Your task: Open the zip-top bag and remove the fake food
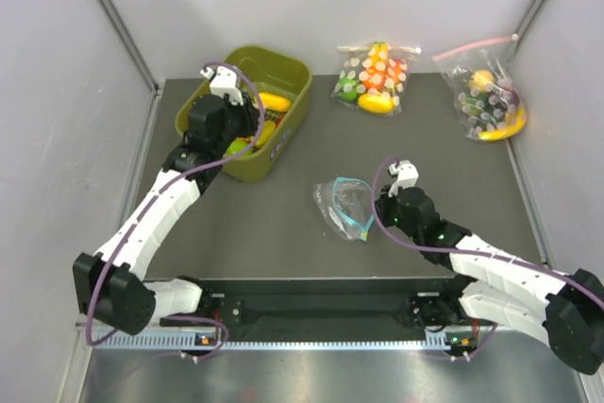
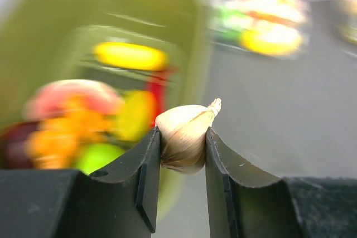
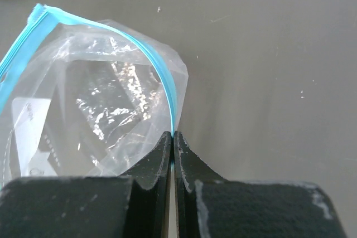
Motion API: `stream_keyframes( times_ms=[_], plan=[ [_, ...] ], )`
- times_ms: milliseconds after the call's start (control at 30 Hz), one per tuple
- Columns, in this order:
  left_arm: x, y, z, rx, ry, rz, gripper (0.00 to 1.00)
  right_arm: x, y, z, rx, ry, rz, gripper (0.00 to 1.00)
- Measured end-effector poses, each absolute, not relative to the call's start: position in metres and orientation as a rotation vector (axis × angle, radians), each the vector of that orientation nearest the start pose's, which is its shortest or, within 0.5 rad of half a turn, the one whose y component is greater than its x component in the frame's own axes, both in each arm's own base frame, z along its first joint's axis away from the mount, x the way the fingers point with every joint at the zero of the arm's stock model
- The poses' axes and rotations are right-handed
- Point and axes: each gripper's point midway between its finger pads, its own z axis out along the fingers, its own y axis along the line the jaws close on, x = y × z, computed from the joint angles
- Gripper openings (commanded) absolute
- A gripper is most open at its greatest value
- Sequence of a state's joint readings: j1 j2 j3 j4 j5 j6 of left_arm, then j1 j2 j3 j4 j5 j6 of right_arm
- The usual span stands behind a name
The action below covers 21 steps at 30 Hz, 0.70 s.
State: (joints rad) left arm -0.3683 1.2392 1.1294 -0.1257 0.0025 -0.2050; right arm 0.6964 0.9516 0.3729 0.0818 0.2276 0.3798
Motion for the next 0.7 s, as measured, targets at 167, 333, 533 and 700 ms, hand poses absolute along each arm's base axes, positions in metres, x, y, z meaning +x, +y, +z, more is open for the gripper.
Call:
stream_keyframes(
  times_ms=[167, 333, 533, 700],
  plan=[
    [0.43, -0.092, 0.252, -0.028, 1.906, -0.097, 0.45, 0.25, 0.176, 0.097, -0.193, 2.06, 0.431, 0.0],
    [0.44, -0.062, 0.196, -0.067, 2.047, 0.041, 0.99, 0.249, 0.175, 0.103, -0.198, 2.043, 0.437, 0.02],
    [0.437, -0.067, 0.205, -0.05, 2.025, 0.001, 0.99, 0.252, 0.177, 0.12, -0.196, 2.012, 0.453, 0.11],
    [0.426, -0.072, 0.227, -0.044, 1.977, -0.06, 0.99, 0.251, 0.176, 0.129, -0.21, 1.985, 0.457, 0.51]
  ],
)
